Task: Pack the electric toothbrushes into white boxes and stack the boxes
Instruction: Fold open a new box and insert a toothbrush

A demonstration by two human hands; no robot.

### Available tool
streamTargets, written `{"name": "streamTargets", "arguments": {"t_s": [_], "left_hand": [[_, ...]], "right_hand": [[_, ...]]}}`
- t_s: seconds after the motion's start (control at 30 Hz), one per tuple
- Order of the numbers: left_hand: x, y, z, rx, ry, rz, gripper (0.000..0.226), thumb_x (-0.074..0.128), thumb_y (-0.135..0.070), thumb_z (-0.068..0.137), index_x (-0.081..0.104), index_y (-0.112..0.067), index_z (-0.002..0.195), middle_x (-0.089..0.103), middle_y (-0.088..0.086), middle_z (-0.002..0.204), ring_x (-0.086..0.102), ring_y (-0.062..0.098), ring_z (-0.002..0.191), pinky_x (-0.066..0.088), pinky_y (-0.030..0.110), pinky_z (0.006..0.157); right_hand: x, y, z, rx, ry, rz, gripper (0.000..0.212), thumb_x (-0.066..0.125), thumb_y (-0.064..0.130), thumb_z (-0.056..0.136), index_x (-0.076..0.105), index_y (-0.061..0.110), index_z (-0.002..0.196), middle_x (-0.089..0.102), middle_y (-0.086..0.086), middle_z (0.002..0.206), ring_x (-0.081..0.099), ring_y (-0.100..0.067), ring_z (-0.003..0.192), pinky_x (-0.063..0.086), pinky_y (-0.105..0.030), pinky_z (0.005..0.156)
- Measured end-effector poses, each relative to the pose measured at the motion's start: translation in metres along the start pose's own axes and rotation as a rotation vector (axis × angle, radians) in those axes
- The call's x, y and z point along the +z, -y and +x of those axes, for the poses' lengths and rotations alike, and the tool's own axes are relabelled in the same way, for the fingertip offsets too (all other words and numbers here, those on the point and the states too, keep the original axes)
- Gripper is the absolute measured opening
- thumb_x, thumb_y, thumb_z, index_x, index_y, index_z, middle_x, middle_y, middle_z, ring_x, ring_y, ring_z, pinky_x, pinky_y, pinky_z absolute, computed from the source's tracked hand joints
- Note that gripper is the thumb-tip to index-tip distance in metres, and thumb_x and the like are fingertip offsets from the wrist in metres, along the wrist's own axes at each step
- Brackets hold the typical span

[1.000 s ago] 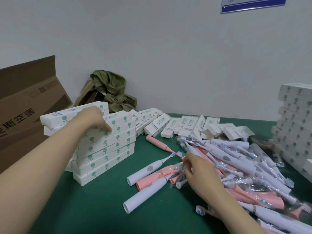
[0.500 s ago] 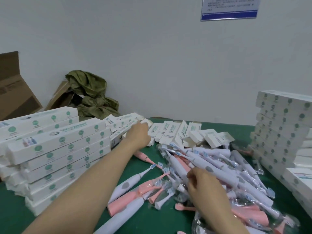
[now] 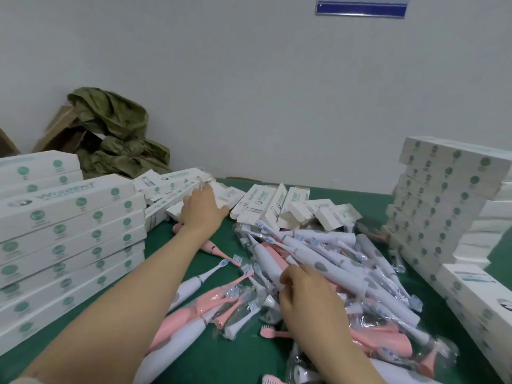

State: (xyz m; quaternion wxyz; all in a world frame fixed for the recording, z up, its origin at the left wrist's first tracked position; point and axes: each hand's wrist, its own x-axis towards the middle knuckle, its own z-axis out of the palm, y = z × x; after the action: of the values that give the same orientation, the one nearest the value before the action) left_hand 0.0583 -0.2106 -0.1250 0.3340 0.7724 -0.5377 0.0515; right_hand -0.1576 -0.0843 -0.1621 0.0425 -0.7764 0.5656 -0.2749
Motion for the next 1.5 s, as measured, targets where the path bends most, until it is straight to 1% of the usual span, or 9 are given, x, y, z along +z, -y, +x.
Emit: {"name": "streamTargets", "arguments": {"t_s": [0.23, 0.5, 0.63, 0.77, 0.9, 1.03, 1.13, 1.27, 1.5], "left_hand": [[-0.097, -0.020, -0.055, 0.214, -0.472, -0.717, 0.049, 0.075, -0.022, 0.073, 0.048, -0.020, 0.114, 0.051, -0.003, 0.109, 0.052, 0.015, 0.100, 0.041, 0.016, 0.082], [-0.153, -0.029, -0.127, 0.415, -0.220, -0.804, 0.046, 0.088, -0.036, 0.058, 0.058, -0.034, 0.092, 0.064, -0.006, 0.098, 0.060, 0.012, 0.084, 0.052, 0.029, 0.079], [-0.143, -0.039, -0.141, 0.526, -0.208, -0.835, 0.033, 0.079, -0.027, 0.063, 0.061, -0.028, 0.090, 0.062, -0.010, 0.093, 0.059, 0.009, 0.084, 0.050, 0.028, 0.077], [-0.130, -0.039, -0.145, 0.542, -0.249, -0.816, 0.035, 0.075, -0.031, 0.065, 0.060, -0.030, 0.096, 0.059, -0.015, 0.095, 0.057, 0.008, 0.086, 0.049, 0.030, 0.077], [-0.111, -0.026, -0.147, 0.465, -0.107, -0.733, 0.081, 0.079, -0.043, 0.058, 0.036, -0.054, 0.126, 0.046, -0.027, 0.122, 0.041, -0.007, 0.120, 0.033, 0.003, 0.090], [-0.102, -0.015, -0.144, 0.410, -0.210, -0.697, 0.060, 0.078, -0.038, 0.062, 0.047, -0.054, 0.111, 0.054, -0.025, 0.111, 0.049, 0.000, 0.110, 0.042, 0.014, 0.087], [-0.100, -0.013, -0.148, 0.404, -0.280, -0.717, 0.053, 0.075, -0.046, 0.058, 0.051, -0.052, 0.105, 0.056, -0.025, 0.107, 0.054, 0.000, 0.102, 0.043, 0.012, 0.083], [-0.100, -0.014, -0.151, 0.390, -0.342, -0.717, 0.055, 0.069, -0.049, 0.056, 0.049, -0.051, 0.108, 0.057, -0.025, 0.102, 0.052, -0.005, 0.098, 0.039, 0.007, 0.081], [-0.101, -0.015, -0.155, 0.348, -0.377, -0.744, 0.049, 0.063, -0.047, 0.062, 0.058, -0.037, 0.109, 0.059, -0.017, 0.103, 0.054, -0.004, 0.098, 0.039, 0.006, 0.081]], "right_hand": [[0.000, -0.004, -0.007, 0.059, 0.015, 0.013, 0.022, 0.044, 0.018, 0.089, 0.058, 0.022, 0.106, 0.061, 0.003, 0.102, 0.055, -0.016, 0.086, 0.045, -0.029, 0.067], [-0.068, 0.049, 0.010, -0.094, -0.141, 0.676, 0.015, 0.045, 0.037, 0.093, 0.059, 0.034, 0.090, 0.065, 0.018, 0.086, 0.060, 0.001, 0.086, 0.042, -0.008, 0.073], [-0.095, 0.084, 0.014, -0.245, -0.026, 0.964, 0.044, 0.036, 0.056, 0.089, 0.058, 0.038, 0.123, 0.060, 0.025, 0.118, 0.051, 0.013, 0.111, 0.040, -0.016, 0.095], [-0.085, 0.092, 0.012, -0.230, -0.135, 0.953, 0.034, 0.041, 0.022, 0.100, 0.056, 0.027, 0.130, 0.064, 0.013, 0.110, 0.056, 0.003, 0.102, 0.041, -0.017, 0.090], [-0.078, 0.086, 0.019, -0.139, -0.264, 1.017, 0.029, 0.045, 0.013, 0.098, 0.066, 0.019, 0.117, 0.064, 0.013, 0.079, 0.055, -0.003, 0.072, 0.045, -0.022, 0.072], [-0.074, 0.083, 0.023, -0.154, -0.240, 1.045, 0.028, 0.048, 0.018, 0.098, 0.067, 0.024, 0.118, 0.071, 0.019, 0.088, 0.065, -0.008, 0.082, 0.053, -0.023, 0.076], [-0.066, 0.087, 0.017, -0.277, -0.300, 0.858, 0.031, 0.048, 0.015, 0.097, 0.064, 0.023, 0.122, 0.062, 0.031, 0.071, 0.058, 0.006, 0.072, 0.043, -0.005, 0.064], [-0.060, 0.092, 0.012, -0.436, -0.420, 0.660, 0.039, 0.044, 0.011, 0.092, 0.059, 0.010, 0.128, 0.067, 0.000, 0.116, 0.053, -0.003, 0.105, 0.038, -0.007, 0.085], [-0.048, 0.097, 0.010, -0.497, -0.437, 0.519, 0.041, 0.039, 0.013, 0.098, 0.047, -0.003, 0.134, 0.051, -0.018, 0.137, 0.047, -0.021, 0.128, 0.025, -0.014, 0.106]]}}
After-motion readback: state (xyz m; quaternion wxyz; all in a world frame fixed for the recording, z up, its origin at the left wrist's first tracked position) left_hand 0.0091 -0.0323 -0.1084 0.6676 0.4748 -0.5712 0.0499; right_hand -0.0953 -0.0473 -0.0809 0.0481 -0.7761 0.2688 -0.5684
